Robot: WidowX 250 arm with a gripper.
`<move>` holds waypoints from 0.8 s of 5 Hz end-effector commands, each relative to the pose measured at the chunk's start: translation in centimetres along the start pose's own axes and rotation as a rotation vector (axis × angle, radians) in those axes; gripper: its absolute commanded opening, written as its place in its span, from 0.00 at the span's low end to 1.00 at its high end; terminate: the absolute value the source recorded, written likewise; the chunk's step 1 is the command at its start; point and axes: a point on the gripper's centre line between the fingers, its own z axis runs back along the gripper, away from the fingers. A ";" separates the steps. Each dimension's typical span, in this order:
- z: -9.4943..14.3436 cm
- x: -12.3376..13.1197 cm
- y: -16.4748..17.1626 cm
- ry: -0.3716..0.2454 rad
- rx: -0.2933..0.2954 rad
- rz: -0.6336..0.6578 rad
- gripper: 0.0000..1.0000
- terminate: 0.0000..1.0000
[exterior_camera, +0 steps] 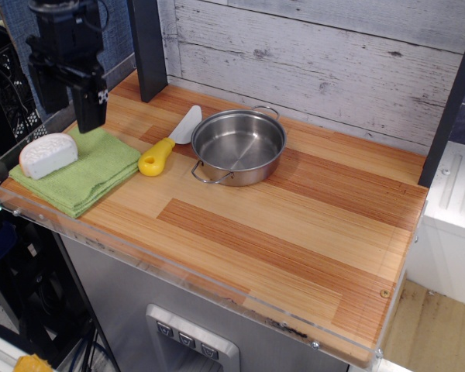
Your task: Take the cheese off the cloth and put it in the pot.
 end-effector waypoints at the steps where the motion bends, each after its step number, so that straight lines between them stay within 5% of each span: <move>1: -1.7 -2.2 2.1 0.037 0.037 0.023 1.00 0.00; 4: -5.0 -4.2 5.0 0.130 0.023 0.195 1.00 0.00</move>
